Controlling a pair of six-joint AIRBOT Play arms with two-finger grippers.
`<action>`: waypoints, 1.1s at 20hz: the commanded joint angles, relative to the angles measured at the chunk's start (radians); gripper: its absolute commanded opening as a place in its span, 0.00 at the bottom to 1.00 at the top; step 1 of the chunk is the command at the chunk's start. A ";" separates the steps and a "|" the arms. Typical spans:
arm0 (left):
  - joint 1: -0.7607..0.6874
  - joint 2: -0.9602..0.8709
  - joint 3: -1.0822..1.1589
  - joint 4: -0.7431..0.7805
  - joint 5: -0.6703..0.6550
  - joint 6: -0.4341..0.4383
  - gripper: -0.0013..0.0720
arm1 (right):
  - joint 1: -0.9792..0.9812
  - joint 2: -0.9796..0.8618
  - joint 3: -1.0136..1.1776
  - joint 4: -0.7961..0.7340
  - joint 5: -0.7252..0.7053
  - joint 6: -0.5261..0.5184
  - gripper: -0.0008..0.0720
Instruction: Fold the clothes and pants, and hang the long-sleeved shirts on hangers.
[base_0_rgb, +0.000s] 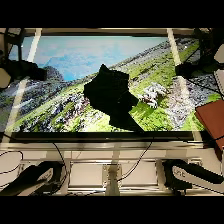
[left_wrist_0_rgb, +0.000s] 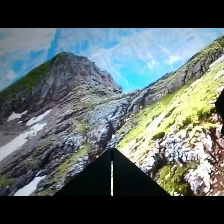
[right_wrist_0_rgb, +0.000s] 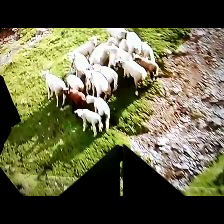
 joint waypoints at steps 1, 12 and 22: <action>-0.001 -0.077 0.000 -0.106 0.000 0.000 0.06 | 0.001 0.000 0.001 0.000 0.000 0.000 0.06; -0.031 -0.062 -0.388 -0.476 0.142 -0.036 0.06 | 0.001 0.000 0.001 0.000 0.000 0.000 0.06; -0.132 -0.060 -0.467 -0.487 0.214 -0.030 0.62 | 0.001 -0.005 -0.058 0.016 -0.060 0.004 0.06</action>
